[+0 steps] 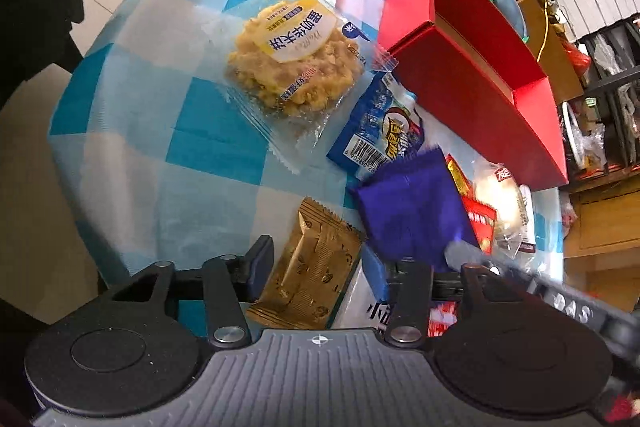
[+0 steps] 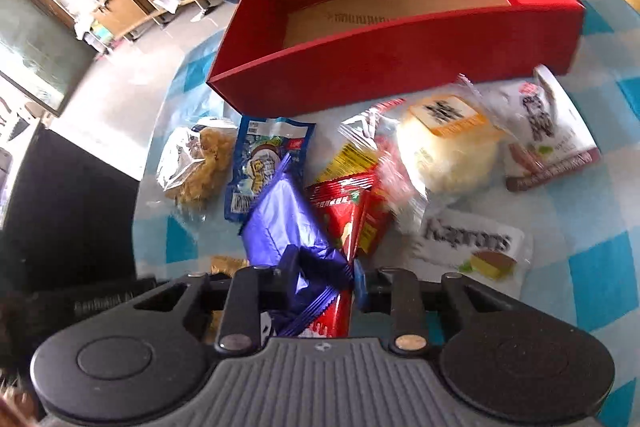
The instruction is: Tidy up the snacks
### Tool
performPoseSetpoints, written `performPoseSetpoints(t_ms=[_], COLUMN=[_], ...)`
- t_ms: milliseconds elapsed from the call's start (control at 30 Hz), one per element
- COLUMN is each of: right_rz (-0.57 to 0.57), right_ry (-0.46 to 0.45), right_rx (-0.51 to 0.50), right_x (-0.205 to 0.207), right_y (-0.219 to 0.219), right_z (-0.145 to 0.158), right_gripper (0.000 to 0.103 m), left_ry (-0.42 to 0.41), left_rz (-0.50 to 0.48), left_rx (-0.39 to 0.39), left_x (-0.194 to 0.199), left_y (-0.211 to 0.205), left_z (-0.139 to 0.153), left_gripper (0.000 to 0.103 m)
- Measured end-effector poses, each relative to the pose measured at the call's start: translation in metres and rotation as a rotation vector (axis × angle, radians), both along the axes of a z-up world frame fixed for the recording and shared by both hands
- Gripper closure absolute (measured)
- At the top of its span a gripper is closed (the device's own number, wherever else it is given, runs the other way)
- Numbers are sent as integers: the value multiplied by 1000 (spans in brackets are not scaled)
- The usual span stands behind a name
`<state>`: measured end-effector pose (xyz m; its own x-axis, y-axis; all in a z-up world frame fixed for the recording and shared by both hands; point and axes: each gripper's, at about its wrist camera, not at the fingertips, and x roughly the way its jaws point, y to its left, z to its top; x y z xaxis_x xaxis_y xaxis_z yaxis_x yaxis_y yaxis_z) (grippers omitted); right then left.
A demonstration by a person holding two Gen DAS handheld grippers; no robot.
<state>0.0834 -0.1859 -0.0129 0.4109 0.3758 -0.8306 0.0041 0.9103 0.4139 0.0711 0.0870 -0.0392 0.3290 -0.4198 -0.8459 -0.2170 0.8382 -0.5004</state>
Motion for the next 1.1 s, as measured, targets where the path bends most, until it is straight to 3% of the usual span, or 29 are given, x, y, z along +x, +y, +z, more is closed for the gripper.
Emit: performPoseSetpoints(t_ms=[100,233,367,567,733,800,900,1000,1100], right_rz=[16,11,-7,-14,-19,-34,-29,45,151], right_ry=[-15,-25,-41,-58,-34,-11,-4,-1,-8], right_rx=[-6,22,74,64,49,17,-29,-80,-129], right_x=[-13,-23,-26,-27,-26,-26,-31,-41,-55], right_y=[-9,-24,-37,-53,-59,-67,-76,-70,-47], right_z=[3,7,9,9,2,-1,-1,0,-7], right_gripper=[82,84,86,86,82,67,60,54,52], left_ry=[12,-11,-14,-33,-62,-81,-135,-201,-264], left_rz=[26,-20,-32,-37,-87,-135,-232,-376,-516], left_rx=[-15,45,47,74,25,-15,16,89,236], left_x=[-1,-1,2,3,6,11,18,24,24], left_y=[5,-7,-14,-25,-47,-61,-82,-102,-115], left_z=[-1,3,4,8,17,23,38,52,61], left_gripper=[34,34,34,34,34,34,32,31,29])
